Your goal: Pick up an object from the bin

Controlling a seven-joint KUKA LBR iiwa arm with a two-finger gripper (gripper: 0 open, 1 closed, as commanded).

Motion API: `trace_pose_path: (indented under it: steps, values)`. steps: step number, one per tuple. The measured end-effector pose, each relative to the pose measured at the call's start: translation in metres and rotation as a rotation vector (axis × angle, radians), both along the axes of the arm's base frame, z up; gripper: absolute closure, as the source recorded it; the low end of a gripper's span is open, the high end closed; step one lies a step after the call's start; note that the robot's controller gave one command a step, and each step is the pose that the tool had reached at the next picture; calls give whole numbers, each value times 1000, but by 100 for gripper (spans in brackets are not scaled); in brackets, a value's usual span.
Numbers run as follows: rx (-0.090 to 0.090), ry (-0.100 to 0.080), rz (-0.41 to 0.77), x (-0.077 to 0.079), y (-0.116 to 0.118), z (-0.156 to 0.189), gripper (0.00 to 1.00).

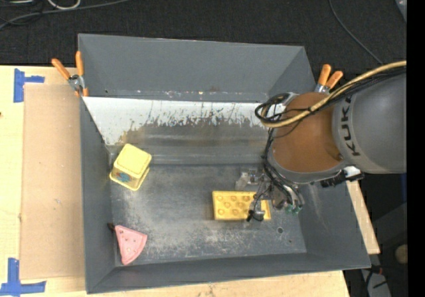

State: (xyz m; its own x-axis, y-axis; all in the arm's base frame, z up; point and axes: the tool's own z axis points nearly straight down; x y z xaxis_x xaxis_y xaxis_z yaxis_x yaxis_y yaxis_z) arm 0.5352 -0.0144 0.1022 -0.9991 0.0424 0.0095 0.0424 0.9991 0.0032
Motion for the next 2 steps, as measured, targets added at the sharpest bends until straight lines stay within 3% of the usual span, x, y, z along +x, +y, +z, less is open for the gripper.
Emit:
trace_pose_path:
  steps: [2]
  values:
    - [-1,-11,1,3,-1,78,100]
